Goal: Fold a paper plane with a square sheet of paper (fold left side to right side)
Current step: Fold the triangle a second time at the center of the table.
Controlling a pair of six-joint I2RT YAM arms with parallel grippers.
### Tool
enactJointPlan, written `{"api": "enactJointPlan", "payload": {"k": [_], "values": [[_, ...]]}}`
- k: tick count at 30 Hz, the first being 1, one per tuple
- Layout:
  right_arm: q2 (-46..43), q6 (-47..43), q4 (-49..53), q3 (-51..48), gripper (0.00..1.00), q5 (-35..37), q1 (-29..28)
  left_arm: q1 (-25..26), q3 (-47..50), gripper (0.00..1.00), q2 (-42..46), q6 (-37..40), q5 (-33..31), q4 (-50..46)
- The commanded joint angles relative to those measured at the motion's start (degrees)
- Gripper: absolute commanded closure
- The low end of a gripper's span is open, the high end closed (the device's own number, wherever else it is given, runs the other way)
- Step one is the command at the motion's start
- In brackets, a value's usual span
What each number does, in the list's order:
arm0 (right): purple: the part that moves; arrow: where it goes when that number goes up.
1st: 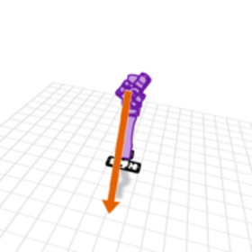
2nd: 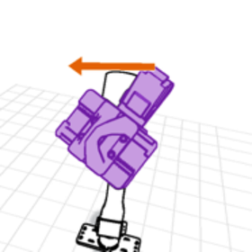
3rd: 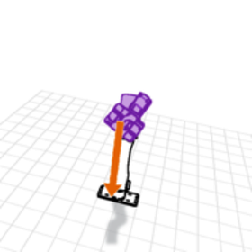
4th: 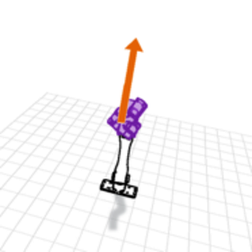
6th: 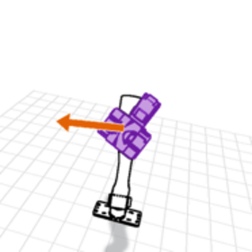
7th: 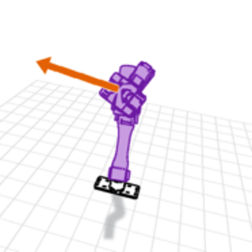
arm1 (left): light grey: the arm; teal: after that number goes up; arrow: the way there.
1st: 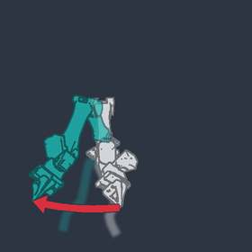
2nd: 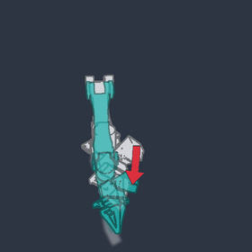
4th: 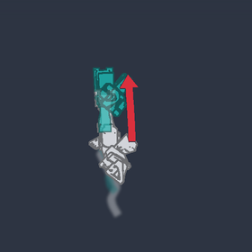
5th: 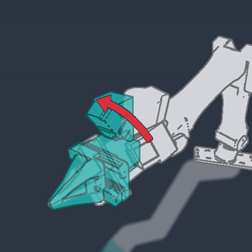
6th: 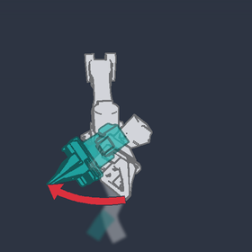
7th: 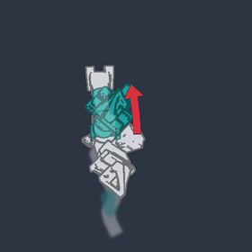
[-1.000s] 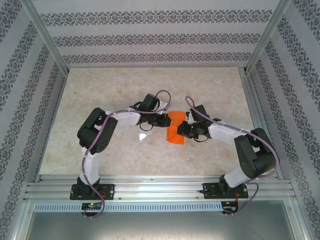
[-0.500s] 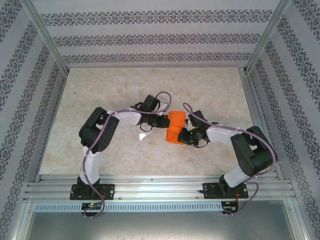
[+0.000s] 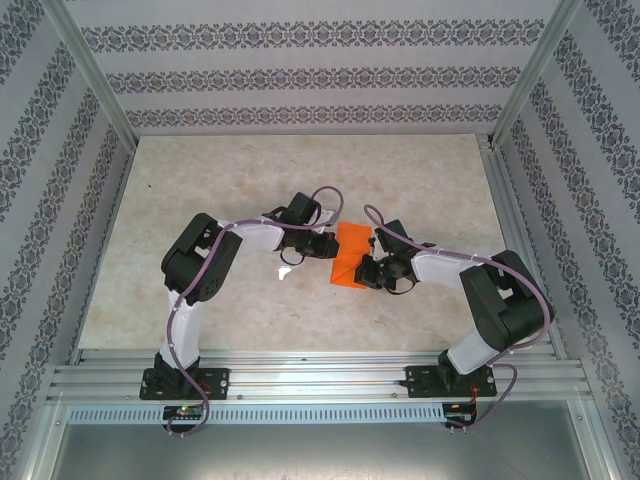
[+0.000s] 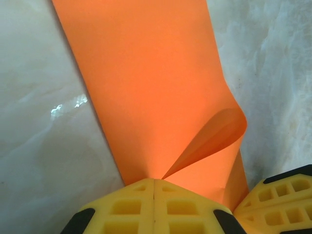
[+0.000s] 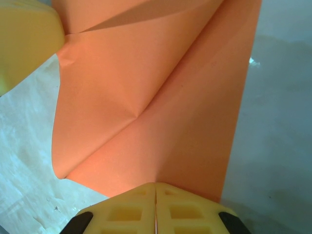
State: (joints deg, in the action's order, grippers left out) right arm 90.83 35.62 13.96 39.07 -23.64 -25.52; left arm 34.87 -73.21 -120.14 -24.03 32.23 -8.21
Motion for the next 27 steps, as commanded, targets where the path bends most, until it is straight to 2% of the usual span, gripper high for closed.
{"api": "enactJointPlan", "payload": {"k": [1,12,22,27], "values": [[2.16,-1.06,3.24,-0.31,0.92,3.24,-0.96,-0.40,-1.03,1.00,-1.07,1.11,-1.37,0.09],[1.35,-1.24,2.60,-0.13,0.92,2.54,-0.94,-0.37,-0.83,1.00,-1.86,2.03,-3.25,-1.21],[-5.14,-0.56,-1.40,3.44,0.91,-1.80,0.91,-0.20,1.34,1.00,-1.55,3.61,-5.66,-2.69],[-2.81,0.59,-6.29,5.06,0.92,-2.77,0.19,0.04,1.67,1.00,-1.61,3.69,-6.40,-2.75]]}}
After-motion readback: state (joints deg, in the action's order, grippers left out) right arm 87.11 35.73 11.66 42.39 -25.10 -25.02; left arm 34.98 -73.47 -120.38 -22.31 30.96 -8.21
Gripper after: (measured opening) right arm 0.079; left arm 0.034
